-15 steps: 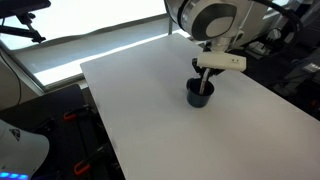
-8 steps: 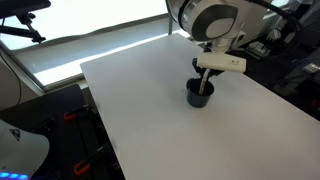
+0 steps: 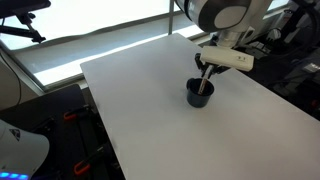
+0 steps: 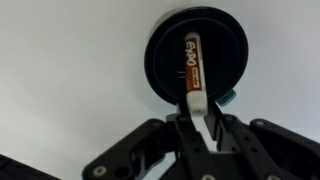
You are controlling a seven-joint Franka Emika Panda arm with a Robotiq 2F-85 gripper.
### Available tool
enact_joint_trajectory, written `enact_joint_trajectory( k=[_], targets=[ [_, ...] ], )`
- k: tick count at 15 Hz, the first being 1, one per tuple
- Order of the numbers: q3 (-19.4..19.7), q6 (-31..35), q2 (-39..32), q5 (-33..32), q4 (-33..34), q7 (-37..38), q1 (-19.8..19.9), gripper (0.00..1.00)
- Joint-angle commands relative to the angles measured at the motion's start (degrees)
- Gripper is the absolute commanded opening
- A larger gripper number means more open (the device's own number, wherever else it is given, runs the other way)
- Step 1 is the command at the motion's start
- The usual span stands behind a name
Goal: Remove the marker from the cup
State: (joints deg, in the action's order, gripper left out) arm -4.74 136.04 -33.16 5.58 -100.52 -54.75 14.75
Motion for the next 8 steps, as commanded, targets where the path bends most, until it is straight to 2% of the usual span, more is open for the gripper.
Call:
enact_joint_trajectory(
  k=[1,8],
  targets=[
    [0.57,-5.66,2.18,0.31,1.63,1.55,-0.58,0.05],
    [0.9,-9.78,3.74,-0.39,4.45,2.9,-2.08,0.05]
  ],
)
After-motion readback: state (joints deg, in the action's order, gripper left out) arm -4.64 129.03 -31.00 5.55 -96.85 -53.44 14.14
